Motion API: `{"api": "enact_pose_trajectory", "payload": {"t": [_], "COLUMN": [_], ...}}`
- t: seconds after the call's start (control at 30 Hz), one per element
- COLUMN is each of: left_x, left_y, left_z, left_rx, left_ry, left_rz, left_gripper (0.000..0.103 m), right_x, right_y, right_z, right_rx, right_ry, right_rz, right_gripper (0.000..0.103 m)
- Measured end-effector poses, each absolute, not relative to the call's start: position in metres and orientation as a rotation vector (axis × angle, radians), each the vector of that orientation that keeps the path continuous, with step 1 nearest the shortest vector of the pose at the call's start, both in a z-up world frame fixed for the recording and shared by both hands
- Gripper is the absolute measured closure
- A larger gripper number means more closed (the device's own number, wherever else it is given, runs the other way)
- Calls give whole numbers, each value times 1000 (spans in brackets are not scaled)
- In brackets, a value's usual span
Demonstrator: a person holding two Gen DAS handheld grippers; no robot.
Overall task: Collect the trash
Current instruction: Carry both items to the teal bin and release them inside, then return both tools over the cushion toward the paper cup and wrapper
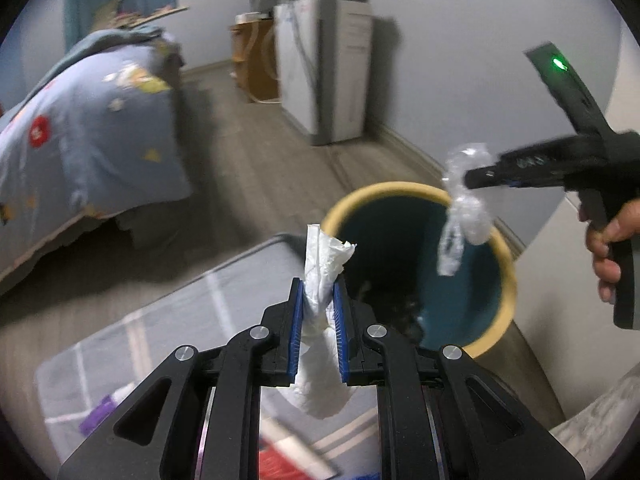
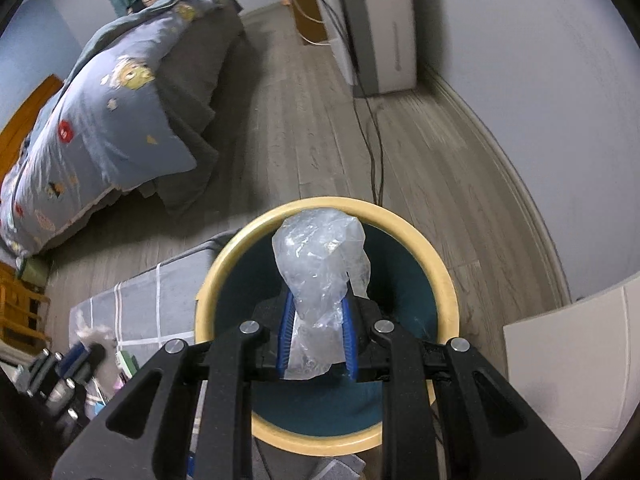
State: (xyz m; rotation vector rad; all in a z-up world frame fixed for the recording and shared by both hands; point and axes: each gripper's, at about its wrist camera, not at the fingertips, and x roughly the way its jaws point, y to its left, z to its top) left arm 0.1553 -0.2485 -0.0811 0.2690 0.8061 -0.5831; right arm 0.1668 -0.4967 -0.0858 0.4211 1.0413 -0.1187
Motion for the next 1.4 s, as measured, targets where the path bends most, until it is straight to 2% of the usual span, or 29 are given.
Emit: {"api": "enact_pose_trajectory", "payload": {"t": [0.43, 0.5, 0.53, 0.57, 0.63, 0.67, 0.73, 0.8, 0.83, 0.87, 1.03, 1.4], "left_x": [170, 170, 170, 169, 168, 166, 166, 165, 164, 161, 155, 150], "left_y": [-316, -321, -323, -324, -324, -323, -322, -320, -318, -315, -299, -242], "left_z": [-125, -128, -128, -127, -125, -124, -123, -122, -120, -117, -106, -64], "left_rx": [329, 335, 333, 331, 324, 320, 320, 318, 315, 313, 306, 261], "left_ry": [885, 885, 881, 877, 856, 846, 848, 845, 840, 829, 818, 801], "left_rz": [-692, -697, -700, -698, -689, -692, -683, -668, -665, -657, -625, -525], "left_gripper": [88, 82, 69, 45, 26, 26, 24, 20, 15, 12, 10, 8], "right_x": [166, 166, 167, 168, 168, 168, 168, 167, 166, 166, 165, 156], "right_y": [-526, -526, -526, -527, -528, -529, -531, -533, -534, -535, -532, -512], "right_z": [-113, -115, -116, -116, -115, -114, -112, -112, -112, -111, -103, -84], "right_rx": [515, 510, 509, 510, 505, 505, 504, 515, 525, 528, 506, 443], "right_ry": [1106, 1107, 1108, 1108, 1100, 1092, 1081, 1077, 1070, 1068, 1055, 1042], "right_rz": [-148, -147, -149, -150, -166, -169, -177, -179, -177, -177, -196, -189], "right_gripper": [83, 81, 78, 74, 48, 40, 36, 22, 16, 13, 6, 6]}}
